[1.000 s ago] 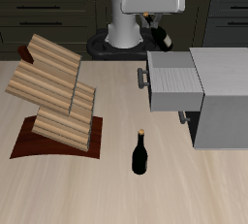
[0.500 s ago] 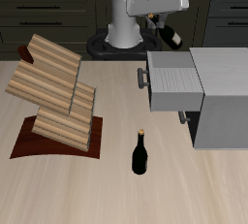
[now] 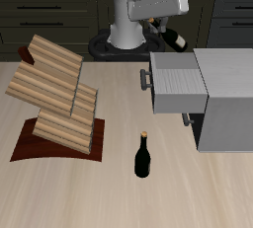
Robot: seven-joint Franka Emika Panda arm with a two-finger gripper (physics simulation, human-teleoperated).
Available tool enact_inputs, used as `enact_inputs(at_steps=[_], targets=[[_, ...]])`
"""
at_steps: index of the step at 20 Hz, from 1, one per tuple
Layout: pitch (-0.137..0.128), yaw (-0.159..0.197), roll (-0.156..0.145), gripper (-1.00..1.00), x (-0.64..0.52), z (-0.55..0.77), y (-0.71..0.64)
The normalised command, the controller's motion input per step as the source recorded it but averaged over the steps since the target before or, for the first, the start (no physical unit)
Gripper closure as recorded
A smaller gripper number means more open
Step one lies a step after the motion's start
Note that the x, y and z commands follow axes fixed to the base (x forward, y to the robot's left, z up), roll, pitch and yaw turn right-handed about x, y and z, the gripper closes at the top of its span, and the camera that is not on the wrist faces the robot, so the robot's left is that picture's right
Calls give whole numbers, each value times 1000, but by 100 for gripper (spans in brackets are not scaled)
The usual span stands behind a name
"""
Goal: Place the wine bottle from the drawer onto the top layer of the wine rack and close the drawer
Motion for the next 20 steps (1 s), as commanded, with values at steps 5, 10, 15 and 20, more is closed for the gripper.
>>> enact_inputs(at_steps=[5,10,15,20], targets=[[26,-73,41,100,52,-14,46],[30,-63,64,100,53,-13,61],[1,10,8,100,50,46,-3],[9,20,-27,100,54,73,-3]])
